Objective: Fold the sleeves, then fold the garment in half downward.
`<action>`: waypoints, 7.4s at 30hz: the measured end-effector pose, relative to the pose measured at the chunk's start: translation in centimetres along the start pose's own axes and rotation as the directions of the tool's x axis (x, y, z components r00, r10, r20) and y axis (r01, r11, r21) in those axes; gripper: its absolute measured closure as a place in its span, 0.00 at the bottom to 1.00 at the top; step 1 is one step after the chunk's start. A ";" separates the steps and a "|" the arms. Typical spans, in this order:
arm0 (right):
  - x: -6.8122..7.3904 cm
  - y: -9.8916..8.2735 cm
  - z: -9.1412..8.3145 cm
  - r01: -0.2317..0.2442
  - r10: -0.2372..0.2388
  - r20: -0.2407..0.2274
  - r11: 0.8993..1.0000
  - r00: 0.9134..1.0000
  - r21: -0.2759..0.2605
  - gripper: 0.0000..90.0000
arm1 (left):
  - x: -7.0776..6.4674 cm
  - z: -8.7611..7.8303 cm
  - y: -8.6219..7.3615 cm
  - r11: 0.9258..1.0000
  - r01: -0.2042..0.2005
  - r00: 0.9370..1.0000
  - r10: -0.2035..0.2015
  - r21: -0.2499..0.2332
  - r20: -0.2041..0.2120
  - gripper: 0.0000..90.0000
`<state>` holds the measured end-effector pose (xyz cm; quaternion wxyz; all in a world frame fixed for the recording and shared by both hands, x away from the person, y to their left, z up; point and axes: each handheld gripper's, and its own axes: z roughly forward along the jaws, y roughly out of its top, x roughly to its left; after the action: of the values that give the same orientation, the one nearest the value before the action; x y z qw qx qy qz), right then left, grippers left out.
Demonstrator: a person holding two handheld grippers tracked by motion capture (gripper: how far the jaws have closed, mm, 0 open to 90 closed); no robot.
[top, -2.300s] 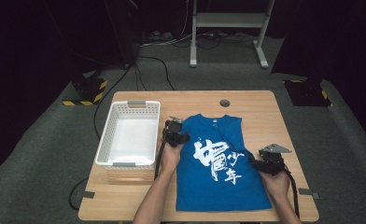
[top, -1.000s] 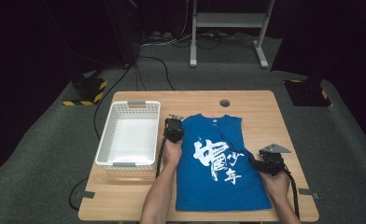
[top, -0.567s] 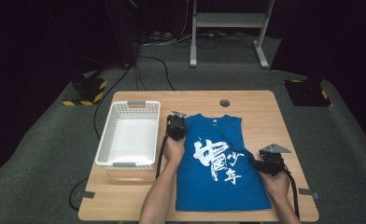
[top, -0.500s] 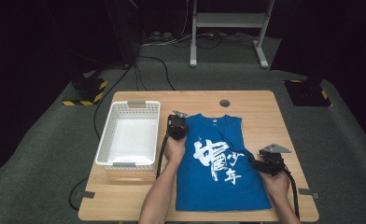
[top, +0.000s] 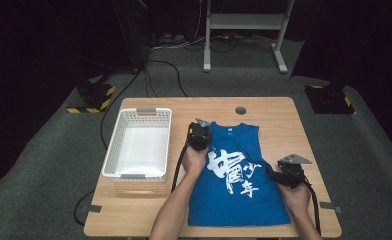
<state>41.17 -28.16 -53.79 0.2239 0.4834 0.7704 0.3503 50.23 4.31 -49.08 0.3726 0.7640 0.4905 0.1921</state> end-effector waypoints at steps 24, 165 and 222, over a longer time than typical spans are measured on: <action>0.0 0.0 0.0 -0.002 0.002 -0.001 1.000 1.000 0.000 0.45 | -3.2 2.7 -1.4 0.996 -0.072 0.995 0.068 0.058 0.071 0.79; 0.1 7.6 5.4 -0.099 0.101 -0.060 0.995 0.993 0.029 0.49 | 0.4 1.7 -2.4 0.997 0.031 0.999 -0.032 0.072 0.016 0.47; -0.7 10.3 3.0 0.041 -0.042 -0.097 0.999 0.994 -0.011 0.98 | 1.0 -1.3 0.9 0.998 -0.041 0.978 0.031 0.043 0.208 0.95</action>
<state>49.54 -24.86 -47.94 0.1954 0.4489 0.7887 0.3720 50.39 5.46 -47.64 0.4000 0.7971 0.4396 0.1063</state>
